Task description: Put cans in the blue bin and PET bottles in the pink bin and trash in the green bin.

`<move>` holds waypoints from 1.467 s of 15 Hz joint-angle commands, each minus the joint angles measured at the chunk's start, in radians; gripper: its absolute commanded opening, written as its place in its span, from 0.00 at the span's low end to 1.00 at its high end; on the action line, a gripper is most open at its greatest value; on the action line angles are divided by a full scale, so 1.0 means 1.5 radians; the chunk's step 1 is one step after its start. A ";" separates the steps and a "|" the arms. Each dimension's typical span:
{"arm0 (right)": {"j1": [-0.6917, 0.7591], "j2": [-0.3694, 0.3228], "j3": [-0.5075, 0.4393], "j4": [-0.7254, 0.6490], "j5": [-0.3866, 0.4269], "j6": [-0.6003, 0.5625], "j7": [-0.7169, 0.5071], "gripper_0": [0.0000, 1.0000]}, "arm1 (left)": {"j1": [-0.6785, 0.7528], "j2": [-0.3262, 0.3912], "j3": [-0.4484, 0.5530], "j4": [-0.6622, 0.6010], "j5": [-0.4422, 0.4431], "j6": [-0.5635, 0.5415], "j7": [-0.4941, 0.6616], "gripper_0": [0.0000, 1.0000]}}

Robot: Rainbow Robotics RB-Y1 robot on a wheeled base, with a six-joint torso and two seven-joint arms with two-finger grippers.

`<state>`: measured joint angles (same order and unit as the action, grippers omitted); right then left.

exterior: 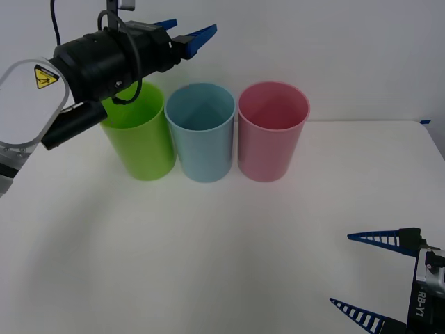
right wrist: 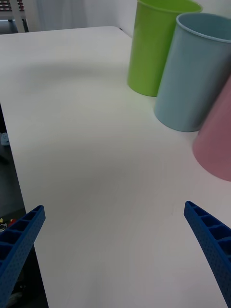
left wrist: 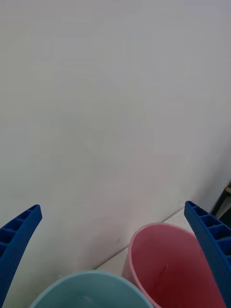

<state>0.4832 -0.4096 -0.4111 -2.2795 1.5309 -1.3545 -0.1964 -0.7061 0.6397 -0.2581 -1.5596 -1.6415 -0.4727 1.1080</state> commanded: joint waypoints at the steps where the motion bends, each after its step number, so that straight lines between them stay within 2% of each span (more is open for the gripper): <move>1: 0.000 0.000 0.000 0.000 0.000 0.000 0.000 1.00 | 0.019 0.074 0.000 -0.048 0.095 0.003 -0.015 1.00; 5: 0.000 0.000 0.000 0.000 0.000 0.000 0.000 1.00 | 0.118 0.149 0.043 -0.140 0.211 0.010 -0.075 1.00; 7: 0.000 0.000 0.000 0.000 0.000 0.000 0.000 1.00 | 0.182 0.175 0.089 -0.197 0.230 -0.001 -0.080 1.00; 8: 0.000 0.000 0.000 0.000 0.000 0.000 0.000 1.00 | 0.220 0.174 0.136 -0.218 0.228 -0.046 -0.083 1.00; 11: 0.000 0.000 0.000 0.000 0.000 0.000 0.000 1.00 | 0.315 0.154 0.236 -0.275 0.211 -0.121 -0.088 1.00; 15: 0.000 0.000 0.000 0.000 0.000 0.000 0.000 1.00 | 0.412 0.123 0.327 -0.329 0.191 -0.229 -0.077 1.00; 20: 0.000 0.000 0.000 0.000 0.000 0.000 0.000 1.00 | 0.522 0.018 0.433 -0.405 0.097 -0.409 -0.055 1.00; 22: 0.000 0.000 0.000 0.000 0.000 0.000 0.000 1.00 | 0.565 -0.003 0.441 -0.435 0.066 -0.426 -0.047 1.00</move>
<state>0.4832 -0.4096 -0.4111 -2.2795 1.5309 -1.3545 -0.1964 0.1171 0.6434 0.4013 -2.1954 -1.5282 -1.1091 1.0323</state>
